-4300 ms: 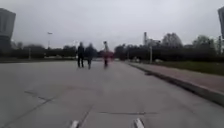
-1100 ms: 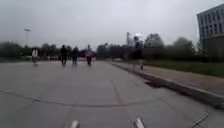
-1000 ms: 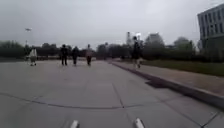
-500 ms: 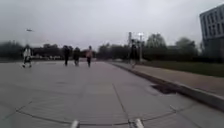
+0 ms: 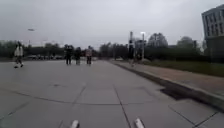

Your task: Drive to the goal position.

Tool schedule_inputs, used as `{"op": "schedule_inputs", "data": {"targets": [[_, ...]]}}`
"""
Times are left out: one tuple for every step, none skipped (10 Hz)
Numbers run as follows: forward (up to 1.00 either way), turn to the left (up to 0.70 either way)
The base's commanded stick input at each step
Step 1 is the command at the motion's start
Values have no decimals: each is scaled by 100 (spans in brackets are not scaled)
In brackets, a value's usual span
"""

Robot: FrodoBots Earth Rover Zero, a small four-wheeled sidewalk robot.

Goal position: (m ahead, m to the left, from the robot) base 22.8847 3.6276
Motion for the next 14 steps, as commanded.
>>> {"op": "schedule_inputs", "data": {"targets": [[70,-4],[70,-4],[70,-4],[70,-4],[70,-4],[70,-4],[70,-4],[70,-4],[70,-4],[70,-4],[70,-4],[70,-4],[70,-4],[70,-4]]}}
